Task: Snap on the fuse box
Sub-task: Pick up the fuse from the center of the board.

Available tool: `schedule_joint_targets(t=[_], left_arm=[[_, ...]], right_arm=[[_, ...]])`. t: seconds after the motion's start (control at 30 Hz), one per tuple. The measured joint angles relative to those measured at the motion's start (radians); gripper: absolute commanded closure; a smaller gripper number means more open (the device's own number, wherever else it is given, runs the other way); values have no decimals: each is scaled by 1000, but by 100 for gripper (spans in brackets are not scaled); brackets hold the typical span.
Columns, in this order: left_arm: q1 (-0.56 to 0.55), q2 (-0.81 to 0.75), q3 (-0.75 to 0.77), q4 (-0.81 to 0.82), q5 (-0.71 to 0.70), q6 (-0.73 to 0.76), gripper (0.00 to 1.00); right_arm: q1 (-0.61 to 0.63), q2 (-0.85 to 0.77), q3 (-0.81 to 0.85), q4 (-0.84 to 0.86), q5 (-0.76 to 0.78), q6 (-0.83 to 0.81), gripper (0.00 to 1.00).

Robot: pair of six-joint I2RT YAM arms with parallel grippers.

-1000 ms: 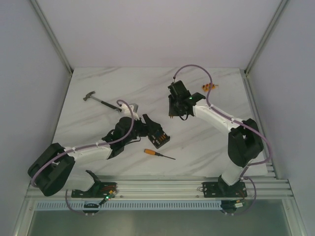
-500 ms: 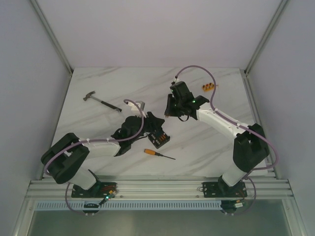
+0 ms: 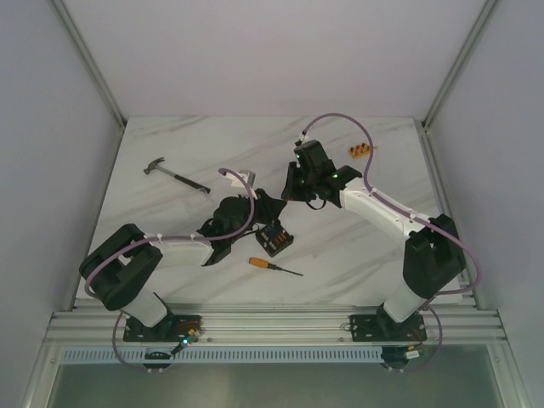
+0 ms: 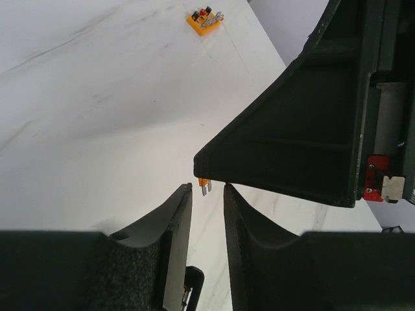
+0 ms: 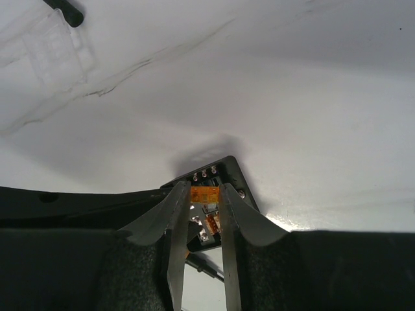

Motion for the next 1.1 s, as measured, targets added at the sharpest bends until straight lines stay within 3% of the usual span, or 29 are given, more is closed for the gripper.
schedule_joint_targets(t=[0.2, 0.67, 0.93, 1.1], left_arm=[[0, 16, 10, 0, 0, 0, 70], [0, 24, 10, 1, 7, 7, 95], [0, 24, 10, 0, 15, 18, 100], [0, 23, 10, 0, 19, 25, 100]], right_arm=[[0, -3, 0, 3, -8, 0, 72], [0, -14, -6, 18, -17, 1, 71], [0, -27, -31, 45, -20, 4, 70], [0, -35, -51, 63, -24, 3, 56]])
